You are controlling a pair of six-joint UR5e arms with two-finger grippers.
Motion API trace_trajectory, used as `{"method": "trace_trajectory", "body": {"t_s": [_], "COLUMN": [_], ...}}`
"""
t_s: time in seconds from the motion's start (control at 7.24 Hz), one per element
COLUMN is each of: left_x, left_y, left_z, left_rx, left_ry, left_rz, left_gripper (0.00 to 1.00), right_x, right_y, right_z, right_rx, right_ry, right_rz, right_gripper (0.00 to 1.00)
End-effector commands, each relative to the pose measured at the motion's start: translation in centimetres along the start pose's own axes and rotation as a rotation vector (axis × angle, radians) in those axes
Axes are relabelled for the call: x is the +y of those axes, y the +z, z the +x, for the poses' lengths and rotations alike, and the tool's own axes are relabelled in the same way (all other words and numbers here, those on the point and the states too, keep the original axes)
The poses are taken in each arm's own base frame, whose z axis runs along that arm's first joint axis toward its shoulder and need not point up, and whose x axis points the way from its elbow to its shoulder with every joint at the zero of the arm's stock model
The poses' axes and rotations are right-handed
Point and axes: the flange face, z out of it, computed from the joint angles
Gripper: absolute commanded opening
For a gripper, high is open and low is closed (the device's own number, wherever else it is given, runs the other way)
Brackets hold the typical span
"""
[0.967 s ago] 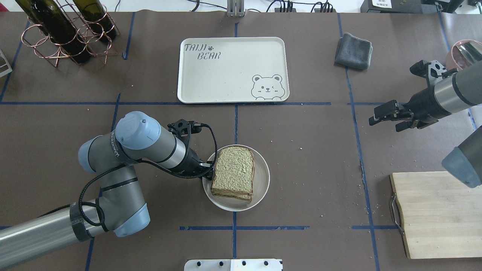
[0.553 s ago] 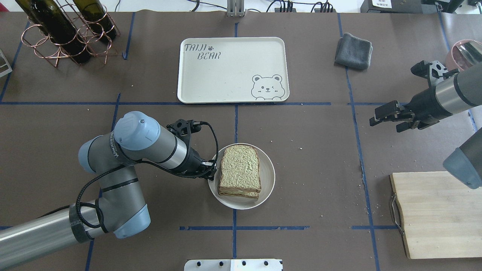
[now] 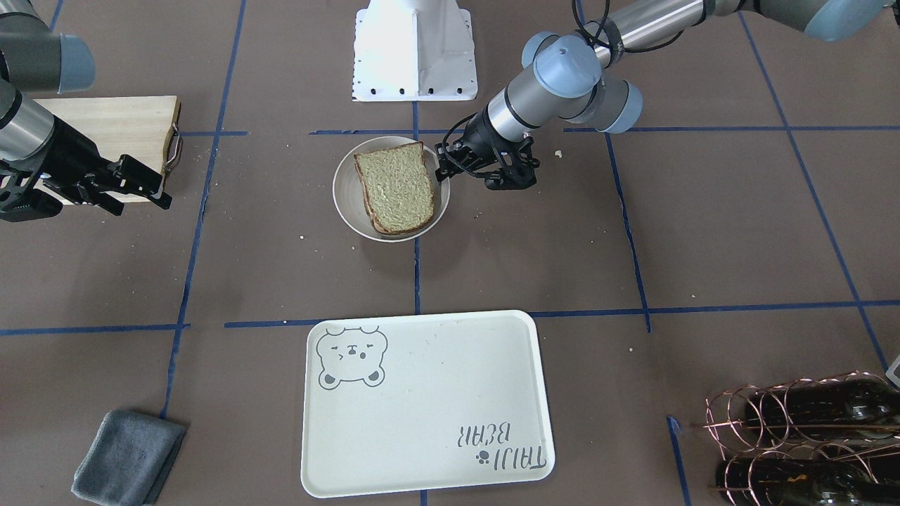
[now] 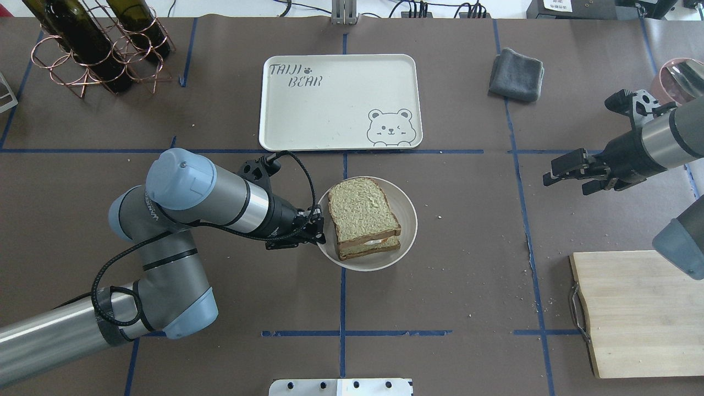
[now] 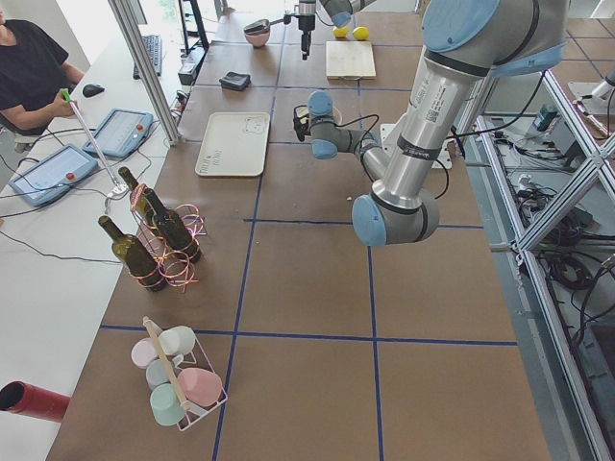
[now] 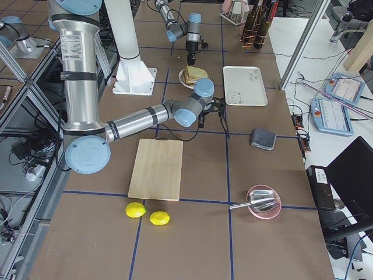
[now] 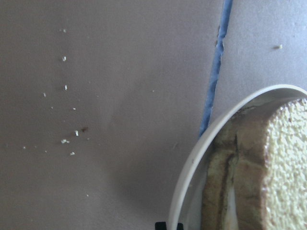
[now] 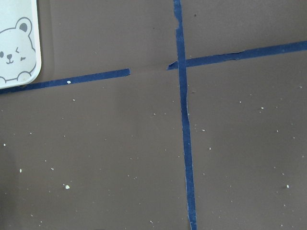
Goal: Make sandwich and place on tray
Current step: 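Slide the plate with the left gripper onto the bear-printed tray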
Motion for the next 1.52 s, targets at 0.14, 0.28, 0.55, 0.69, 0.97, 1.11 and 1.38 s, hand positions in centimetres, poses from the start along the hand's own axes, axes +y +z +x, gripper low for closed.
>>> {"method": "trace_trajectory", "body": {"t_s": [0.14, 0.28, 0.55, 0.69, 0.97, 1.11, 1.38], "left_x": [-7.3, -11.2, -17.7, -19.9, -20.8, -20.7, -21.0], "left_y": [2.0, 3.2, 4.3, 3.4, 4.3, 4.4, 4.7], "left_z": [6.5, 7.9, 7.3, 7.9, 7.2, 7.4, 6.9], "left_rx": [0.021, -0.009, -0.070, -0.071, -0.080, -0.082, -0.095], "left_ry": [-0.172, -0.207, -0.263, -0.282, -0.280, -0.264, -0.239], "left_rz": [0.234, 0.282, 0.370, 0.399, 0.401, 0.398, 0.398], "left_gripper": [0.00, 0.00, 0.00, 0.00, 0.00, 0.06, 0.36], "right_x": [0.7, 0.7, 1.2, 1.7, 1.9, 1.9, 1.9], "right_y": [-0.8, -1.0, -1.6, -2.1, -2.5, -2.6, -2.6], "right_z": [0.9, 0.9, 1.0, 1.0, 1.0, 1.0, 1.0], "right_rx": [0.003, 0.002, 0.002, -0.002, -0.004, -0.005, -0.005], "right_ry": [0.009, 0.009, 0.009, 0.007, 0.006, 0.006, 0.006], "right_rz": [0.005, 0.008, 0.013, 0.016, 0.020, 0.022, 0.022], "right_gripper": [1.00, 1.00, 1.00, 1.00, 1.00, 1.00, 1.00]}}
